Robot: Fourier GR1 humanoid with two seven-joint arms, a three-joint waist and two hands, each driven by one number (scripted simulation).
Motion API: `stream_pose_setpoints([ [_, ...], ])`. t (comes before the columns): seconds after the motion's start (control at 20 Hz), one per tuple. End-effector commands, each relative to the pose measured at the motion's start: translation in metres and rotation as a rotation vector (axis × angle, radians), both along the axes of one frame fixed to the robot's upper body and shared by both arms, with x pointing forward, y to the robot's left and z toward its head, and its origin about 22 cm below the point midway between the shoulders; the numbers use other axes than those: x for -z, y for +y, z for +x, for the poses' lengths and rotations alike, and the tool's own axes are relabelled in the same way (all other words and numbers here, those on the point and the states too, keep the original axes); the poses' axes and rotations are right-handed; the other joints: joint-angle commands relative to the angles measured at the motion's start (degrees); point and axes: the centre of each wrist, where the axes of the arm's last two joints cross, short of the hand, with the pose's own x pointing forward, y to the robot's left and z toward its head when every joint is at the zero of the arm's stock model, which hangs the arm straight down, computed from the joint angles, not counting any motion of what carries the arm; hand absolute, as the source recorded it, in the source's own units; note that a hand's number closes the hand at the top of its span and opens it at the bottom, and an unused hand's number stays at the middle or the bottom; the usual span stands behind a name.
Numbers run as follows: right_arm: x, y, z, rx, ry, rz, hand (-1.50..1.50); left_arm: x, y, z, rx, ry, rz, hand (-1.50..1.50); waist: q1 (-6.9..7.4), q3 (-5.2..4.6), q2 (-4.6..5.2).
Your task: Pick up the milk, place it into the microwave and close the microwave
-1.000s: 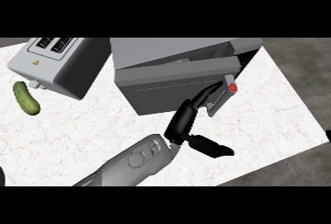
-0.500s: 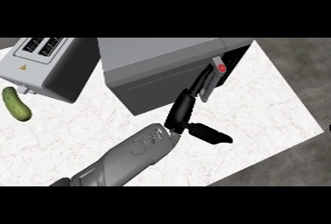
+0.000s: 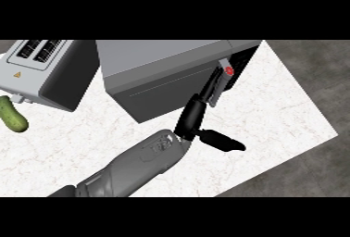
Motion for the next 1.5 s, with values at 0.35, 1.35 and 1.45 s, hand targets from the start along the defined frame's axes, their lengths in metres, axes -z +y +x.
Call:
stream_pose_setpoints([
  [0.35,-0.015,-0.006,0.006,-0.015,-0.008,-0.014,-1.5,-0.012,-0.005,0.013,-0.024,-0.011,-0.031,-1.5,-1.25,-0.03,-0.2],
  [1.35,-0.029,-0.012,0.015,-0.074,0.002,-0.014,-1.5,-0.01,-0.007,0.016,-0.03,-0.03,-0.044,-1.5,-1.26,0.08,-0.19],
  [1.45,-0.03,-0.01,0.016,-0.09,-0.001,-0.009,-1.5,-0.009,-0.007,0.015,-0.028,-0.017,-0.052,-1.5,-2.02,0.08,0.13],
])
